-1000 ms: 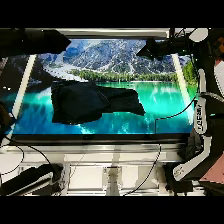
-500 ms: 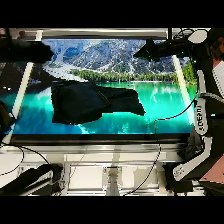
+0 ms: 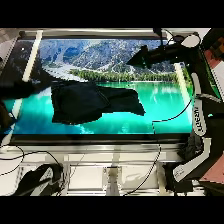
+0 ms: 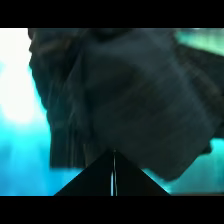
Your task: Fold the clothes and pants, and hang the long-sleeved shirts on hangers.
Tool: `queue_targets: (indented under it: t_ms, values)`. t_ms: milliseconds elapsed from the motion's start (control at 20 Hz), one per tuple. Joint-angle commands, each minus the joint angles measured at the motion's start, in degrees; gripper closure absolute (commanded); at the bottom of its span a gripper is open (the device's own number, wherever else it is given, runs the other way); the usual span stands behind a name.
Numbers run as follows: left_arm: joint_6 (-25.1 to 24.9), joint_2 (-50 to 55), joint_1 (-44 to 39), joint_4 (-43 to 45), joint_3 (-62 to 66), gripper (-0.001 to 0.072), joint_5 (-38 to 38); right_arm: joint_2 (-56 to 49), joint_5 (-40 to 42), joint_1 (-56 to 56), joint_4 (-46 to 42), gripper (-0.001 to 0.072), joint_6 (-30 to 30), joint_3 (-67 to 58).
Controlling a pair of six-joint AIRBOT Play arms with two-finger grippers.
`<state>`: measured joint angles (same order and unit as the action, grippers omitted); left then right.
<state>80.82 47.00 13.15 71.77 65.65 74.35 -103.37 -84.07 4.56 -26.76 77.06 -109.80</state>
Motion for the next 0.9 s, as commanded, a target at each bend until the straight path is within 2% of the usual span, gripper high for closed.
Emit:
queue_targets:
  t_ms: [0, 100, 400, 450, 500, 550, 600, 650, 750, 800, 850]
  values:
    - [-0.2, -6.6, 4.2, -2.9, -11.9, 0.0672, -1.2, 0.0, -1.0, 4.2, -3.5, 0.0699, -0.3, 5.2]
    - [0.5, -8.7, 5.4, -3.9, -16.7, 0.0673, -1.2, -0.1, -0.9, 7.6, -7.5, 0.0699, -1.4, 9.6]
    - [10.1, -11.5, 10.8, -4.5, -31.2, 0.0671, -6.3, -1.0, 2.6, 12.6, -13.9, 0.0688, -1.3, 12.4]
    - [11.6, -11.3, 11.3, -4.6, -33.3, 0.067, -7.1, -1.0, 3.8, 12.7, -14.6, 0.061, -1.3, 12.4]
    - [12.0, -10.7, 11.4, -4.5, -35.1, 0.0669, -7.8, -1.0, 4.7, 12.7, -14.8, 0.0453, -1.3, 12.4]
    - [12.3, -9.9, 11.4, -4.7, -36.4, 0.0615, -8.4, -1.0, 5.5, 12.7, -14.9, 0.0304, -1.2, 12.4]
    - [14.3, -8.9, 11.4, -5.0, -37.2, 0.0427, -9.0, -1.0, 6.1, 12.7, -14.9, 0.0242, -1.0, 12.4]
    - [16.8, -7.5, 11.4, -5.0, -37.4, 0.0293, -9.3, -1.0, 6.3, 12.7, -14.9, 0.024, -1.0, 12.4]
    - [17.4, -4.1, 11.4, -8.4, -37.4, 0.0288, -11.8, -1.0, 6.6, 12.7, -14.9, 0.0178, -0.5, 12.4]
    - [17.4, -2.3, 11.4, -12.5, -37.4, 0.0288, -13.9, -1.0, 7.0, 12.7, -14.9, 0.0148, 0.1, 12.4]
    - [17.3, -0.1, 11.4, -17.5, -37.4, 0.0289, -16.9, -1.0, 7.3, 12.7, -14.9, 0.0148, 0.3, 12.4]
